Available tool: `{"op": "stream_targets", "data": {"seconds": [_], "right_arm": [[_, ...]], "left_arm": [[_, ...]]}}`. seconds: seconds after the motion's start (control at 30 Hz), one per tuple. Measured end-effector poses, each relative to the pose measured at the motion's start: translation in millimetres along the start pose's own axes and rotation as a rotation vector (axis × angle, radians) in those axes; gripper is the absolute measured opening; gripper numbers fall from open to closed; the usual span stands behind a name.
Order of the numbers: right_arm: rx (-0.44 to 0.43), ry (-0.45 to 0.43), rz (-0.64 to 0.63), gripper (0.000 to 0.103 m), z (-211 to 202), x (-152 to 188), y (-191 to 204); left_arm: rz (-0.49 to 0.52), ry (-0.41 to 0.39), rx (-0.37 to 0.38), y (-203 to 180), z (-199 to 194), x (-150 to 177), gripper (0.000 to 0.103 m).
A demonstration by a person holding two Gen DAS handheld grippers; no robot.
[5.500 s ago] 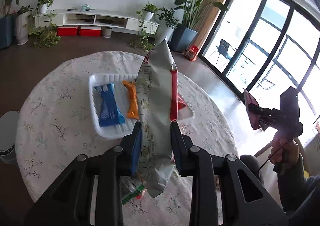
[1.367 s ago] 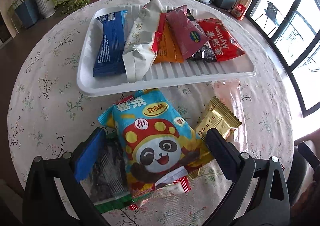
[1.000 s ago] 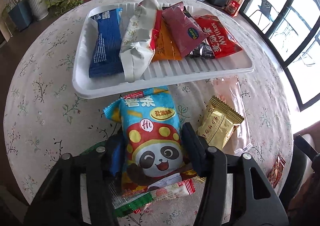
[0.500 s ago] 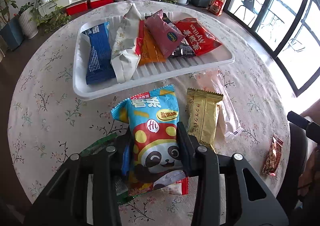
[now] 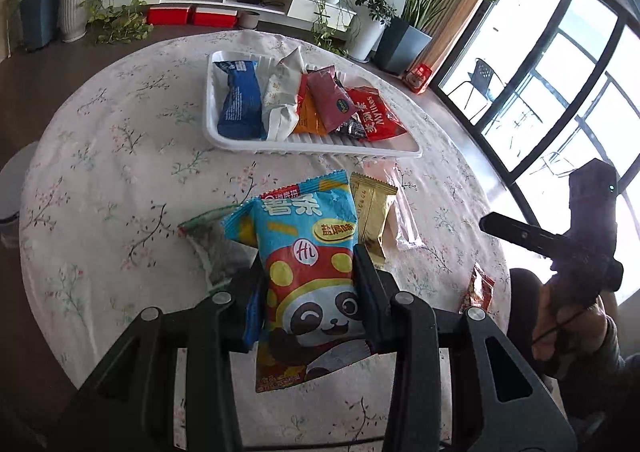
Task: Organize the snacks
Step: 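Lift the panda chips bag with the left gripper while the right gripper grasps the gold packet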
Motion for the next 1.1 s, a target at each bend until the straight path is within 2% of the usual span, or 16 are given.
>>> {"op": "stream_targets", "data": {"seconds": [0.07,0.27,0.37,0.5,0.67,0.9,1.1], "right_arm": [[0.000,0.030,-0.031,0.072,12.5,-1.4,9.1],[-0.015,0.122,-0.013,0.061,49.9,2.2,26.2],[-0.042,0.162,-0.009,0.060,67.6,3.8,40.6],[-0.022,0.202,-0.011,0.058,88.4,3.9,49.1],[0.046,0.249,0.018,0.057,112.2,3.8,43.1],[0.169,0.271,-0.026,0.057,128.2,-3.7,29.9],[0.247,0.297,-0.162,0.058,140.8,0.1,31.5]], "left_arm": [[-0.021,-0.006,-0.001,5.4,-6.1,10.9,0.036],[-0.062,-0.025,0.014,16.3,-15.3,25.4,0.036],[-0.080,-0.022,0.022,21.2,-14.9,30.0,0.036],[-0.091,-0.022,0.029,26.1,-12.5,34.1,0.036],[-0.105,-0.022,0.027,31.5,-11.0,36.4,0.036],[-0.105,-0.023,0.023,30.5,-10.9,39.4,0.036],[-0.109,-0.023,0.014,31.2,-9.5,39.2,0.036]]}}
Point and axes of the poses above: each gripper's, at about its wrist camera, not at the fingertips, and z roughly the way its jaws point, y to its left, x to its underside, the point moved 8 cm from there along z, roughly the way its jaws point, and after that the axes turned 15 degrees about -x, right-handed, at the moved point
